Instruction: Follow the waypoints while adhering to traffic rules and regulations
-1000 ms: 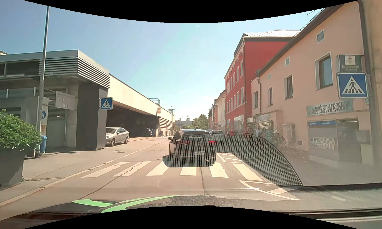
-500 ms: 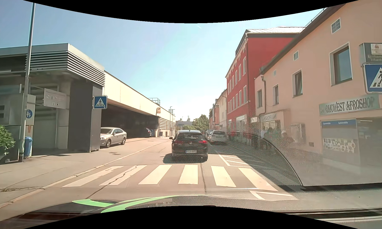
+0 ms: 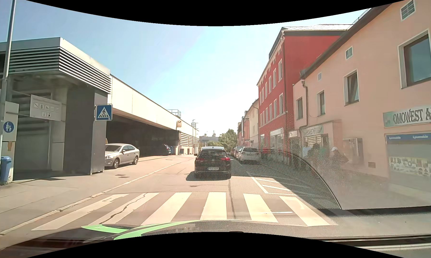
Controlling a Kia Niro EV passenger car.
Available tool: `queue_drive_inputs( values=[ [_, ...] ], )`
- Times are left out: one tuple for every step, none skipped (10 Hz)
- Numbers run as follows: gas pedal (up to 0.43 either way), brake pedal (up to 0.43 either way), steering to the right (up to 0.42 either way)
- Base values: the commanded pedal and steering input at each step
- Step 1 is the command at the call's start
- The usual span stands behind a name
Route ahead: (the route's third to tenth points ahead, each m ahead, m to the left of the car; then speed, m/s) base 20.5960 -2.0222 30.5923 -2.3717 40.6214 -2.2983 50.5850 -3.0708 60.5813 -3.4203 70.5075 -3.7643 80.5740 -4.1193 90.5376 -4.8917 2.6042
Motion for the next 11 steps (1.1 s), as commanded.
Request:
queue_drive_inputs(
  values=[
    [0.15,0.0,-0.024],
    [0.15,0.0,-0.023],
    [0.15,0.0,-0.021],
    [0.157,0.0,-0.015],
    [0.157,0.0,-0.01],
    [0.169,0.0,-0.006],
    [0.189,0.0,-0.004],
    [0.197,0.0,-0.003],
    [0.209,0.0,-0.002],
    [0.209,0.0,-0.002],
    [0.209,0.0,-0.002]
  ],
)
